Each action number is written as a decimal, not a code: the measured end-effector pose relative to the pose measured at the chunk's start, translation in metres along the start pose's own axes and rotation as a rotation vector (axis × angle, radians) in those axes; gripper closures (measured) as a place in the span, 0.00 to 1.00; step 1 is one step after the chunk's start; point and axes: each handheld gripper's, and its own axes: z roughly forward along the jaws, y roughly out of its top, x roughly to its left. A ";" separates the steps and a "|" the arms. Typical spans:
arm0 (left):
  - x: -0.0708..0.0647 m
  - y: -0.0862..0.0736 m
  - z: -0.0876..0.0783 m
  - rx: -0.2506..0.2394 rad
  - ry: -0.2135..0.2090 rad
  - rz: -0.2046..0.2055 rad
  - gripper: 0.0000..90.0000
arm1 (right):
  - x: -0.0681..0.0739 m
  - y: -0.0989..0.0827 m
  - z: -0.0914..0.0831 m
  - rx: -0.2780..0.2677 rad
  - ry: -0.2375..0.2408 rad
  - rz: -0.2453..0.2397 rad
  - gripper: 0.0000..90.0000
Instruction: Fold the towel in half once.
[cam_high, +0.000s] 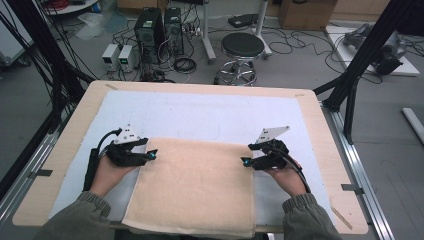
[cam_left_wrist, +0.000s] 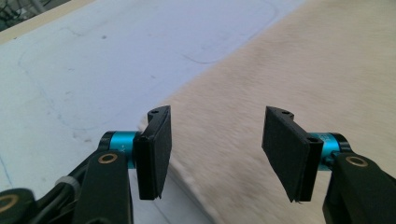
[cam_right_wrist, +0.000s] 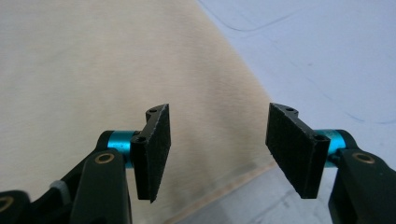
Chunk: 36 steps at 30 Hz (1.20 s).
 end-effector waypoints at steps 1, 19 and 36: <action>0.004 0.000 0.005 0.006 0.008 -0.012 0.48 | -0.004 -0.001 0.003 0.003 -0.012 0.013 0.43; 0.028 -0.013 0.041 0.100 -0.094 -0.158 0.72 | -0.035 -0.008 0.035 0.075 0.106 0.095 0.77; 0.056 0.077 0.005 -0.027 0.160 -0.059 0.93 | -0.065 0.083 0.009 0.008 -0.027 0.027 0.92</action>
